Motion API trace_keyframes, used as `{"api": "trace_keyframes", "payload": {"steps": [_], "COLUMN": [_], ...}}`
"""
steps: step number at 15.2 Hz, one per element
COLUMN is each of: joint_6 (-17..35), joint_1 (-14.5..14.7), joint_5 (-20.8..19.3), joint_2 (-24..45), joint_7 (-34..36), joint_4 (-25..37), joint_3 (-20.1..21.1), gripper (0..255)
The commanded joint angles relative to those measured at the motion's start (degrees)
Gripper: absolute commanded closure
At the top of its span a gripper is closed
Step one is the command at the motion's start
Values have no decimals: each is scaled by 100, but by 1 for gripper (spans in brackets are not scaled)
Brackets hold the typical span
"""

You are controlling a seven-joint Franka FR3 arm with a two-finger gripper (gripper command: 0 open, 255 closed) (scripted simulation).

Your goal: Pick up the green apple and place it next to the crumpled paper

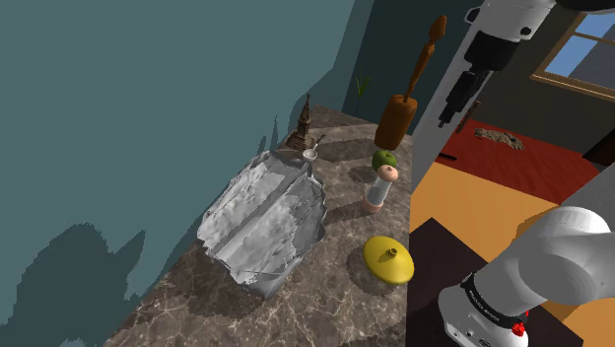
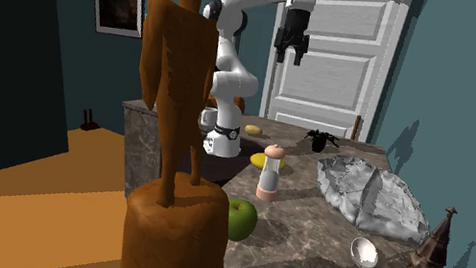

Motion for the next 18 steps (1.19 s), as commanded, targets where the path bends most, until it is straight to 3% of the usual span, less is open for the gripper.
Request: {"api": "trace_keyframes", "payload": {"steps": [1, 9, 18], "joint_6": [0, 1345, 2993], "joint_1": [0, -87, -88], "joint_5": [0, -499, -780], "joint_2": [0, 207, 1304], "joint_7": [0, -1369, -2946], "joint_4": [0, -920, -1219], "joint_3": [0, -895, -1985], "gripper": [0, 0, 0]}}
